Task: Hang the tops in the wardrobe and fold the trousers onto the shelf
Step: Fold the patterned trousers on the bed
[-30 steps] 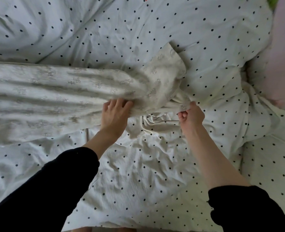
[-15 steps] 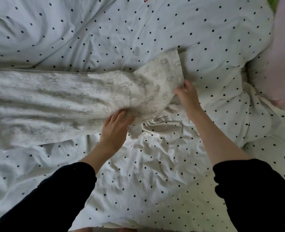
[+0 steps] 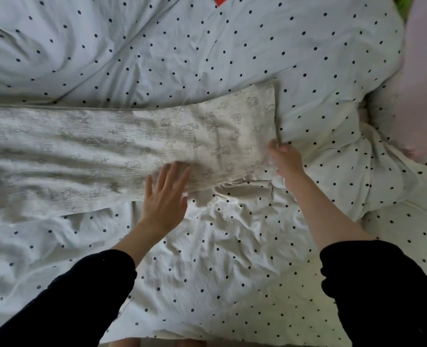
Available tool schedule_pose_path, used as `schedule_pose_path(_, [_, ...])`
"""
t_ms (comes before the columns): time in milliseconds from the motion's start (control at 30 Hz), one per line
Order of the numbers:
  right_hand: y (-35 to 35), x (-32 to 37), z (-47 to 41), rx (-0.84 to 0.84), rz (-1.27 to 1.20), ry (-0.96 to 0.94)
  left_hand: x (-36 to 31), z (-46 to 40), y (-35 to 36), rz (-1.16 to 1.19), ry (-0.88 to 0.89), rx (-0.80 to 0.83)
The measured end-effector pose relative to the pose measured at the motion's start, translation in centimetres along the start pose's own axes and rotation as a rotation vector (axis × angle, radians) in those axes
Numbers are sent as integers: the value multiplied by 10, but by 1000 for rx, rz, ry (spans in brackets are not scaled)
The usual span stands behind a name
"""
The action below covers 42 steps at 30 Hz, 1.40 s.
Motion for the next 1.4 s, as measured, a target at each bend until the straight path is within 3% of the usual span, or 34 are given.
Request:
schedule_pose_path(333, [22, -3, 4, 184, 61, 48, 15, 12, 14, -48, -7, 103])
schedule_pose_path(400, [17, 5, 10, 106, 26, 26, 12, 13, 11, -26, -10, 121])
schedule_pose_path(600, [34, 49, 49, -87, 94, -332, 19, 25, -6, 113, -12, 27])
schedule_pose_path(700, [53, 80, 85, -196, 123, -581, 39, 32, -23, 376, -98, -107])
schedule_pose_path(767, [89, 96, 121, -197, 184, -761, 71, 44, -32, 741, -341, -253])
schedule_pose_path(833, [143, 102, 160, -77, 301, -927, 105, 69, -34, 1167, -652, -466])
schedule_pose_path(900, [207, 93, 183, 220, 448, -942, 133, 95, -35, 1397, -877, -655])
schedule_pose_path(967, [253, 70, 192, 503, 565, -827, 153, 117, -41, 1338, -952, -680])
schedule_pose_path(1000, [254, 68, 195, 518, 530, -823, 158, 121, -44, 1223, -938, -632])
schedule_pose_path(1033, [249, 70, 196, 461, 443, -855, 163, 125, -49, 1064, -895, -565])
schedule_pose_path(1100, [207, 75, 183, 144, 261, -879, 156, 117, -56, 760, -724, -444])
schedule_pose_path(1167, [171, 61, 151, -116, 254, -748, 132, 99, -53, 596, -524, -340])
schedule_pose_path(1200, [158, 51, 131, -153, 275, -638, 117, 89, -49, 547, -438, -278])
schedule_pose_path(1300, [154, 18, 87, 68, 187, -279, 72, 59, -30, 397, -256, -94])
schedule_pose_path(1400, [176, 3, 82, 304, 20, -49, 55, 43, -13, 223, -228, 61])
Point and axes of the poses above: each hand's wrist, its own z-axis away from the middle knuckle, its own y-axis out of the palm, x = y × z, the point moved 10 cm from there along -z, towards the middle knuckle, and after that the axes turned 8 degrees about y, right-handed, at the moved point
